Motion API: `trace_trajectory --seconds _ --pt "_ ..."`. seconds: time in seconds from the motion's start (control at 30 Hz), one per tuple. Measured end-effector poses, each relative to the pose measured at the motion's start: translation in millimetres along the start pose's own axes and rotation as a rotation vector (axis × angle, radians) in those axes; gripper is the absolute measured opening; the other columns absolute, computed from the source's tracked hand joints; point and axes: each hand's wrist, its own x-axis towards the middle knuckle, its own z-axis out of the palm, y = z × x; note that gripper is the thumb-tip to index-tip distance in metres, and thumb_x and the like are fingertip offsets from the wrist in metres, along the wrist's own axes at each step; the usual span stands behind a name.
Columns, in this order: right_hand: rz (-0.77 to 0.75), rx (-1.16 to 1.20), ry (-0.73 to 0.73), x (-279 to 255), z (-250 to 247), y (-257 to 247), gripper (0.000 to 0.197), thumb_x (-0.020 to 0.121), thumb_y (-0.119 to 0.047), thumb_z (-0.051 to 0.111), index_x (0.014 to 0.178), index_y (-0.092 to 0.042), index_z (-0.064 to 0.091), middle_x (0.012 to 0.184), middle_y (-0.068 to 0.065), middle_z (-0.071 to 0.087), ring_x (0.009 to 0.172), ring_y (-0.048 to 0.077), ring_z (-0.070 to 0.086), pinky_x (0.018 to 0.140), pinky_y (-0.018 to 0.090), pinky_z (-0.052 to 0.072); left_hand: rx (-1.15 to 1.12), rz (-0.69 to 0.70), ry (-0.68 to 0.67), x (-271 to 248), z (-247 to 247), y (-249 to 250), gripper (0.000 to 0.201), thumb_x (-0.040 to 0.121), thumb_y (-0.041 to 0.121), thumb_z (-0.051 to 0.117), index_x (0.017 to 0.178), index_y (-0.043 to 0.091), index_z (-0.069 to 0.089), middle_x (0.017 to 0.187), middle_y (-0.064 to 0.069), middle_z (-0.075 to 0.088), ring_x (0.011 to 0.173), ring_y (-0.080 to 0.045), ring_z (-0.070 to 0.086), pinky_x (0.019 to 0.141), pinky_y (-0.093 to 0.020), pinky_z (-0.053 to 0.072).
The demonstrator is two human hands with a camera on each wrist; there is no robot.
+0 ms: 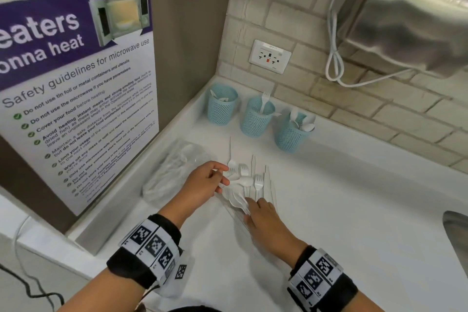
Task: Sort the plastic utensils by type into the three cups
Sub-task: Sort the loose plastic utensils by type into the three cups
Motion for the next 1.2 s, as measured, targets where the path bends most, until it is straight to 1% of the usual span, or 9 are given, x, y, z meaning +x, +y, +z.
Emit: trace_trajectory --seconds 0.2,0.33,0.57,0.73,0.83,0.9,1.0,1.1,1.2 --pt "-0.037 0.101 0.092 -2.9 -17.0 -0.5 0.022 0.101 -0.021 0.039 0.116 -0.008 0.050 0.107 0.007 0.047 0.093 0.020 0.045 0.080 0.028 0.041 0.005 -0.010 -0.016 -1.9 3.2 1.9 0.023 0.099 0.012 0.040 0.106 0.019 0.061 0.084 0.002 0.068 0.062 -0.010 0.056 0.057 -0.016 0.042" --pt "-0.013 0.093 0.067 -2.4 -19.2 -2.4 0.023 0.102 -0.026 0.038 0.111 -0.007 0.048 0.106 0.007 0.047 0.090 0.020 0.047 0.073 0.026 0.037 0.013 -0.023 -0.025 -1.6 5.0 2.5 0.023 0.098 0.011 0.040 0.105 0.018 0.061 0.085 0.001 0.068 0.062 -0.010 0.056 0.056 -0.015 0.042" --pt "0.016 0.235 0.136 -1.0 -31.0 -3.9 0.015 0.102 -0.031 0.036 0.097 -0.017 0.039 0.080 -0.005 0.048 0.066 0.007 0.044 0.053 0.017 0.032 0.057 -0.083 -0.073 -0.5 4.1 -0.1 0.023 0.098 0.013 0.040 0.097 0.016 0.063 0.086 0.002 0.070 0.064 -0.009 0.057 0.059 -0.017 0.042" --pt "0.021 0.457 0.282 -1.2 -39.6 -13.2 0.016 0.102 -0.029 0.040 0.091 -0.018 0.036 0.069 -0.010 0.044 0.058 0.003 0.041 0.052 0.017 0.034 0.101 -0.071 -0.287 -6.4 9.5 1.9 0.034 0.094 0.044 0.049 0.106 0.015 0.063 0.100 0.001 0.070 0.077 -0.006 0.066 0.066 -0.016 0.050" --pt "-0.061 0.598 0.273 -4.6 -41.4 -26.8 0.002 0.100 -0.015 0.041 0.101 -0.014 0.041 0.081 -0.001 0.057 0.072 0.012 0.056 0.062 0.022 0.046 0.135 -0.029 -0.386 -10.3 22.5 1.6 0.043 0.084 0.060 0.054 0.104 0.022 0.055 0.109 0.000 0.065 0.101 -0.009 0.065 0.087 -0.023 0.053" --pt "-0.146 0.654 0.249 -6.7 -40.1 -35.7 0.019 0.096 -0.005 0.039 0.112 -0.012 0.046 0.098 0.004 0.060 0.093 0.012 0.061 0.078 0.023 0.052 0.087 -0.026 -0.393 -12.4 32.0 5.1 0.042 0.085 0.061 0.050 0.094 0.020 0.055 0.105 -0.001 0.066 0.104 -0.010 0.063 0.096 -0.029 0.051" --pt "-0.173 0.621 0.190 -9.7 -43.2 -43.5 0.046 0.096 -0.004 0.040 0.139 -0.019 0.034 0.123 -0.002 0.044 0.117 -0.004 0.043 0.093 0.000 0.031 -0.013 -0.010 -0.229 -12.3 38.4 14.1 0.038 0.094 0.052 0.041 0.095 0.018 0.059 0.090 0.004 0.065 0.089 -0.007 0.064 0.087 -0.025 0.051" --pt "-0.191 0.598 0.151 -10.6 -43.4 -44.1 0.067 0.097 -0.009 0.044 0.147 -0.032 0.006 0.122 -0.006 0.033 0.110 -0.021 0.034 0.088 -0.006 0.024 -0.062 0.011 -0.091 -6.6 39.4 15.1 0.043 0.097 0.047 0.040 0.097 0.009 0.059 0.095 -0.008 0.068 0.093 -0.017 0.065 0.092 -0.038 0.051" --pt "-0.197 0.581 0.157 -9.2 -43.2 -43.1 0.080 0.096 -0.018 0.051 0.151 -0.032 -0.005 0.129 -0.004 0.031 0.101 -0.010 0.043 0.079 0.001 0.035 -0.117 0.013 -0.029 -4.5 37.6 12.7 0.037 0.098 0.045 0.040 0.098 0.013 0.059 0.100 -0.007 0.070 0.098 -0.019 0.066 0.096 -0.042 0.050"
